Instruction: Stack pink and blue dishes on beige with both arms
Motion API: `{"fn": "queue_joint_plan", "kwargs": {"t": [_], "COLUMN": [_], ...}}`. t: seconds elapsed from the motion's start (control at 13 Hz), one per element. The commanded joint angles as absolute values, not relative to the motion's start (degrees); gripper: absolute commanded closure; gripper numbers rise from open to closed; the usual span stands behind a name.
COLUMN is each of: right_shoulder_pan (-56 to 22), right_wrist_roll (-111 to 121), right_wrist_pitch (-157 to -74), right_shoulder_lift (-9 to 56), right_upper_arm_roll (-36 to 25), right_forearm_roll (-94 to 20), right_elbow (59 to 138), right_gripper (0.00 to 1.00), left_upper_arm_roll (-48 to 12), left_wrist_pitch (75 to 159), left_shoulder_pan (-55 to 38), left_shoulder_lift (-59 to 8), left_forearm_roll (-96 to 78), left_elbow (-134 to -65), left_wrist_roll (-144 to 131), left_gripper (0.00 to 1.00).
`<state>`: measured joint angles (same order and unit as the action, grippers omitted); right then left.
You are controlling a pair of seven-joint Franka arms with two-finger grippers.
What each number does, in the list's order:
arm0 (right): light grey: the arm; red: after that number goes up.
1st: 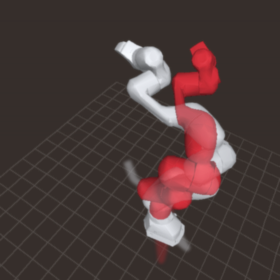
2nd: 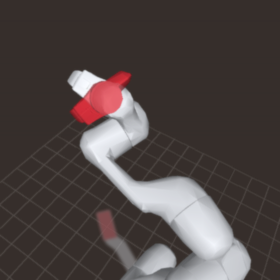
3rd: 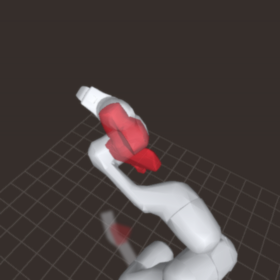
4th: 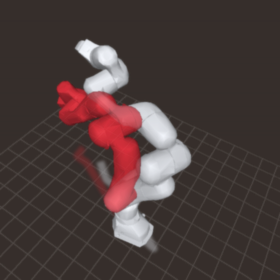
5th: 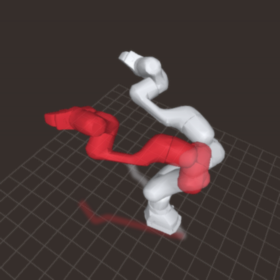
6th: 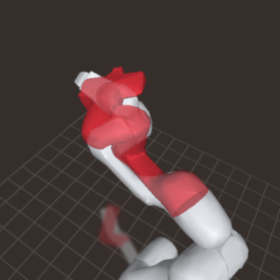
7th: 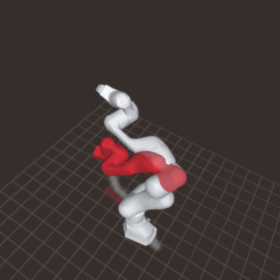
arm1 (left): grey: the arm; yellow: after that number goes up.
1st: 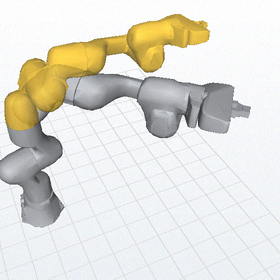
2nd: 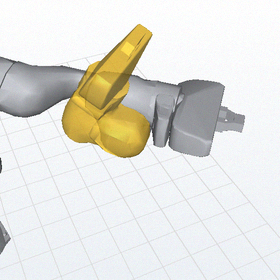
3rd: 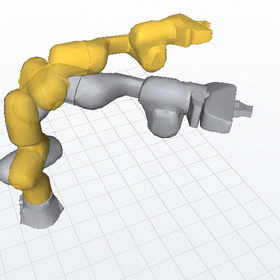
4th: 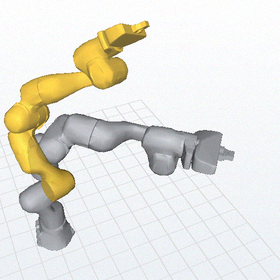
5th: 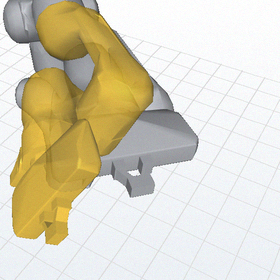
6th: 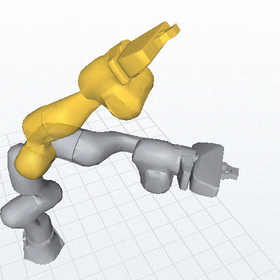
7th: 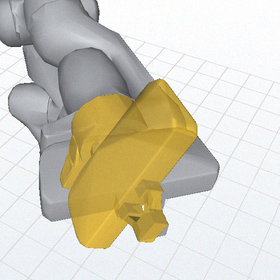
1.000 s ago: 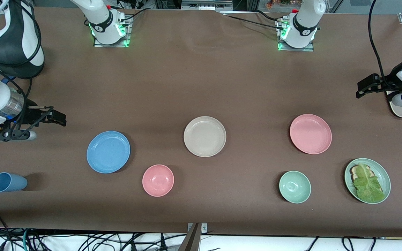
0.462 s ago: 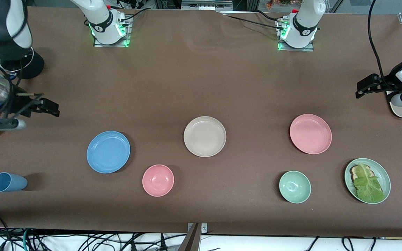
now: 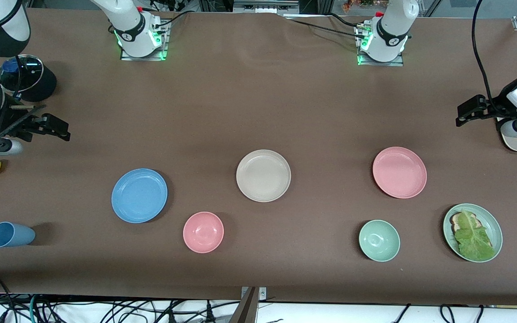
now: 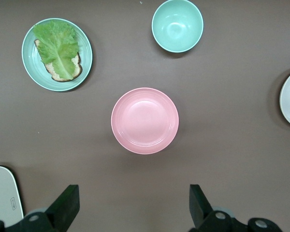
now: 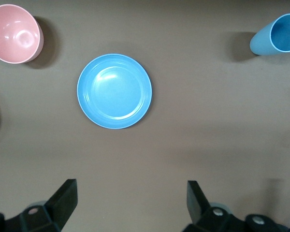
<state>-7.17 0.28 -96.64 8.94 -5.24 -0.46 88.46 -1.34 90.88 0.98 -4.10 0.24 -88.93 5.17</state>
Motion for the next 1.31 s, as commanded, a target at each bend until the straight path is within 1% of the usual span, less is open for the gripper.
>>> {"fn": "queue_joint_plan", "kwargs": {"t": [0.0, 0.23, 0.54, 0.85, 1.23], "right_shoulder_pan": [-7.38, -7.38, -9.4, -9.05, -6.6], "right_wrist_roll": [0.7, 0.79, -0.18, -0.09, 0.88], "right_wrist_pitch": [-97.2, -97.29, -99.05, -99.58, -103.17], "right_shoulder_lift": [9.23, 9.93, 10.11, 10.72, 15.45], "right_upper_arm_roll": [-4.92, -4.92, -4.92, -5.1, -5.27], "right_forearm_roll": [-0.44, -0.18, 0.09, -0.18, -0.44], "right_elbow": [88.68, 88.68, 89.21, 89.03, 89.21], "right_gripper": [0.0, 0.0, 0.0, 0.0, 0.0], "left_upper_arm_roll": [-1.32, -1.32, -1.32, -1.41, -1.49], "left_wrist_pitch": [92.54, 92.99, 92.9, 93.52, 93.78], "left_shoulder_pan": [0.88, 0.88, 0.88, 0.7, 0.53], "left_shoulder_lift": [-3.52, -3.52, -3.52, -4.31, -4.83], "left_forearm_roll": [0.7, 0.7, 0.79, 1.93, 1.93], "left_elbow": [-89.56, -89.65, -89.65, -88.51, -88.42], "left_wrist_roll": [6.06, 6.06, 6.24, 6.15, 6.15], "left_gripper": [0.0, 0.0, 0.0, 0.0, 0.0]}}
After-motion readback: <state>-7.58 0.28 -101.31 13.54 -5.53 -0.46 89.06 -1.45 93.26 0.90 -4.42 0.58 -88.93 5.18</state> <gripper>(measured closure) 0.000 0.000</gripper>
